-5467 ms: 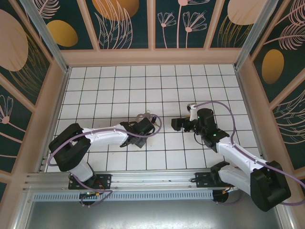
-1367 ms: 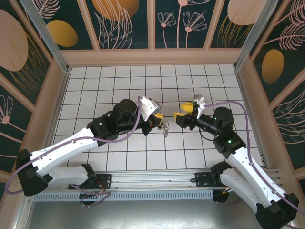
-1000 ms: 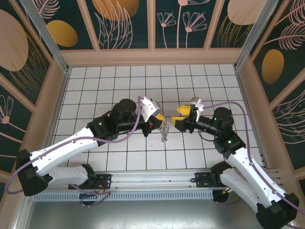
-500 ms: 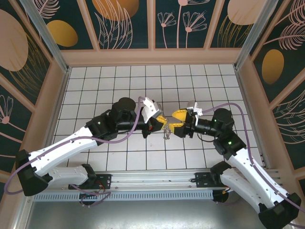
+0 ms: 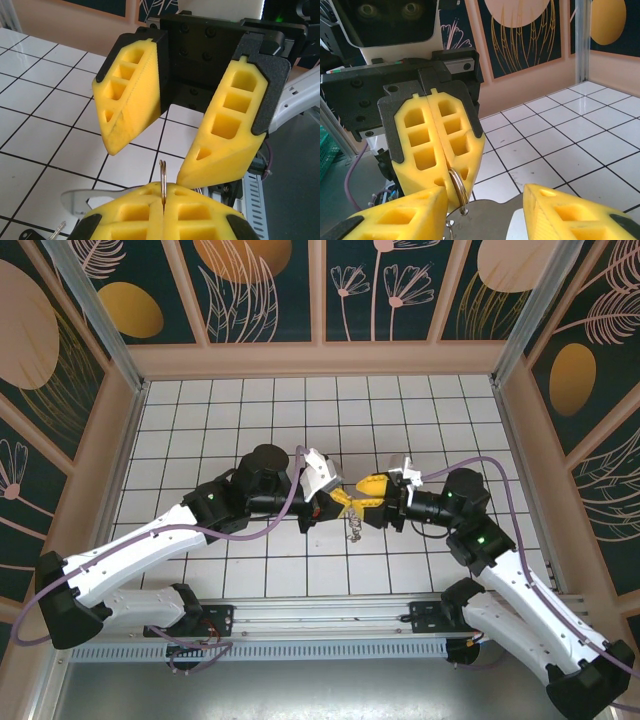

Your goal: Put the keys on the keyring

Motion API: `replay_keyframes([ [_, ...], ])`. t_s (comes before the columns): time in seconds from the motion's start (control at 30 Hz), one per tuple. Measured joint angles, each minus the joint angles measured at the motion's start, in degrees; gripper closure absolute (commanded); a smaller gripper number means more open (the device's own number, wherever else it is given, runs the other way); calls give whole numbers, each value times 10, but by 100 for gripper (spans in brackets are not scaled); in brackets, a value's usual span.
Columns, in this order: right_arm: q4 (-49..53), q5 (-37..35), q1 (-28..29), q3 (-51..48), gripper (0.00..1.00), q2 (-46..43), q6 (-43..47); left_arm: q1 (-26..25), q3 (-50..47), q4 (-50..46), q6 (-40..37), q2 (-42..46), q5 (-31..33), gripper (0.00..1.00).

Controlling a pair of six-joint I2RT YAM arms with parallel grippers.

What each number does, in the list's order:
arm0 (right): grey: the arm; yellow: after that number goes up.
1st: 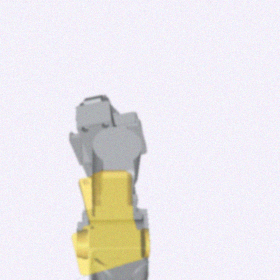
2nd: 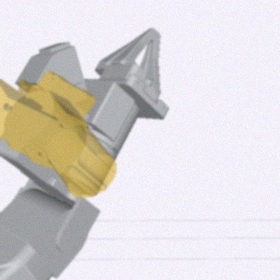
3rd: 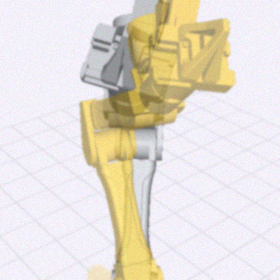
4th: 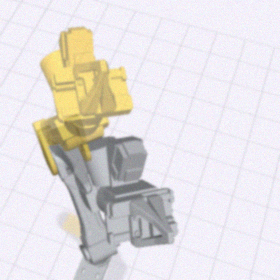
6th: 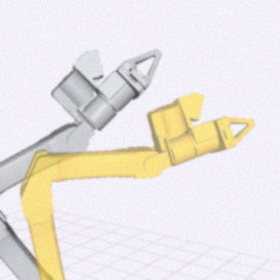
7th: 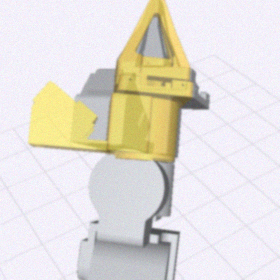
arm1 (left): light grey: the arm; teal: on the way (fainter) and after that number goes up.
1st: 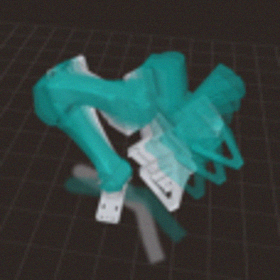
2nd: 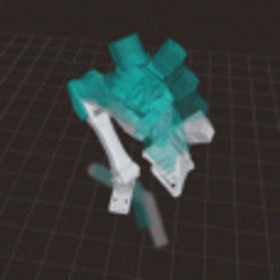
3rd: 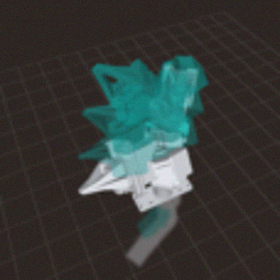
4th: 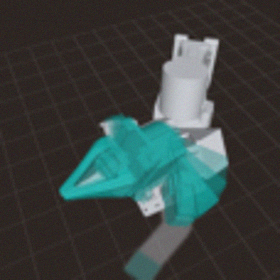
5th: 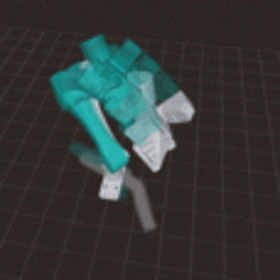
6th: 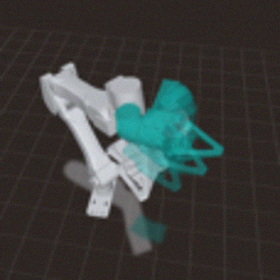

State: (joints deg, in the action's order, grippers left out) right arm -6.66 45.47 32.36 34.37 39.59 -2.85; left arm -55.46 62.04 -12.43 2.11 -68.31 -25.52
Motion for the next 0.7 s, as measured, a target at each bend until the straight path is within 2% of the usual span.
replay_keyframes([
  [0.2,1,-2,12,0,63,3,11,0,3,-12,0,0,-1,100],
  [0.3,1,-3,16,1,70,3,14,1,4,-16,0,-2,-2,100],
  [0.4,4,-3,20,1,79,3,19,2,5,-18,0,-4,-2,100],
  [0.57,12,-2,24,1,100,3,28,4,5,-25,-1,-7,-2,100],
  [0.7,20,-4,25,4,100,3,35,4,5,-28,-2,-7,-3,100],
])
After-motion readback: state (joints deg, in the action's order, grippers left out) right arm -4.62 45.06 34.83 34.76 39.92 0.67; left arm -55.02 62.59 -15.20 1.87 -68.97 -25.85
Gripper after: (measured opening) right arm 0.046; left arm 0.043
